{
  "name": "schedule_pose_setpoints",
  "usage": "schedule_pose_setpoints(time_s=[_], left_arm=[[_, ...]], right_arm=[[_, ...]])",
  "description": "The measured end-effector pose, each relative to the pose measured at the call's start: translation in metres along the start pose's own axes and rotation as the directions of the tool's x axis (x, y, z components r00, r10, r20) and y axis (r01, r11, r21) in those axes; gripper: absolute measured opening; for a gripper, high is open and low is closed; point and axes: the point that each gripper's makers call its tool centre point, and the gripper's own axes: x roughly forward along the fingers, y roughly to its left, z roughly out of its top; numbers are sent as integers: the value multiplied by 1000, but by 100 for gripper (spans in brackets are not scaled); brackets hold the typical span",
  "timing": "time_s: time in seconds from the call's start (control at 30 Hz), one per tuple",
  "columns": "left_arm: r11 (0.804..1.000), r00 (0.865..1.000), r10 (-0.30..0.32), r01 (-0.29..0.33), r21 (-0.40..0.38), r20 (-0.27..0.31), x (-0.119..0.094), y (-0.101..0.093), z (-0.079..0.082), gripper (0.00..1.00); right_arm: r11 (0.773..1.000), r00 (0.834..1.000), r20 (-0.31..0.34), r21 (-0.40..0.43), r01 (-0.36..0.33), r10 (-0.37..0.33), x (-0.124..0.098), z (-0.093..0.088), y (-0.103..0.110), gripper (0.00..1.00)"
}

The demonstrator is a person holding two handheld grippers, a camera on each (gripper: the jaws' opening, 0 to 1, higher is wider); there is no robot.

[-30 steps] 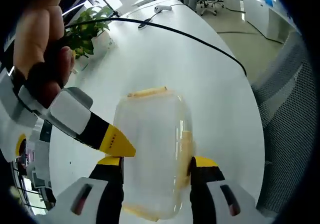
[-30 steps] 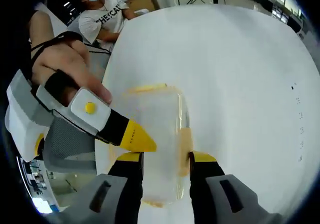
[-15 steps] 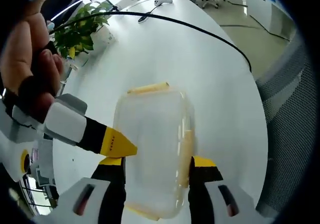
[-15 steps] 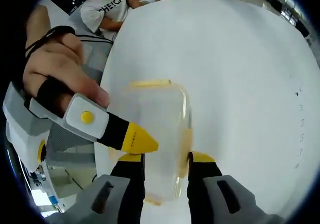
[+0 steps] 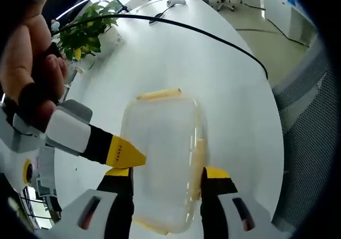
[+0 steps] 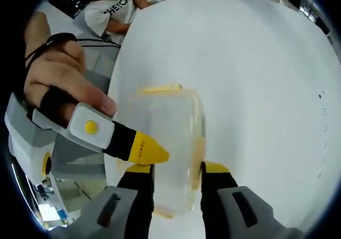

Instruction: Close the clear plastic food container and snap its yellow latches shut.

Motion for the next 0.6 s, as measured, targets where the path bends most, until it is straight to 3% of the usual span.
schedule_pose_setpoints(time_s=[0.27, 0.4, 0.43, 0.47, 0.53, 0.6], left_arm=[[1000, 1000, -20, 20, 16, 0, -1, 0, 1, 47], [995, 995, -100, 100, -6, 18, -4, -11, 3, 60], [994, 994, -105, 105, -11, 34, -6, -11, 5, 62], [994, 991, -100, 103, -30, 87, -6, -12, 12, 63], [995, 994, -94, 95, -20, 52, -7, -14, 2, 71], [994, 993, -109, 110, -21, 41, -9, -17, -2, 79]], right_arm=[[998, 998, 23, -6, 61, -61, -5, -2, 3, 31], [992, 991, 73, -42, 119, -116, -8, -2, 3, 31], [986, 984, 105, -62, 153, -146, -11, 0, 2, 29], [982, 979, 120, -76, 173, -163, -13, 0, 2, 28], [978, 966, 174, -37, 203, -194, -16, -1, 4, 32], [968, 942, 231, -2, 252, -245, -21, 0, 3, 47]])
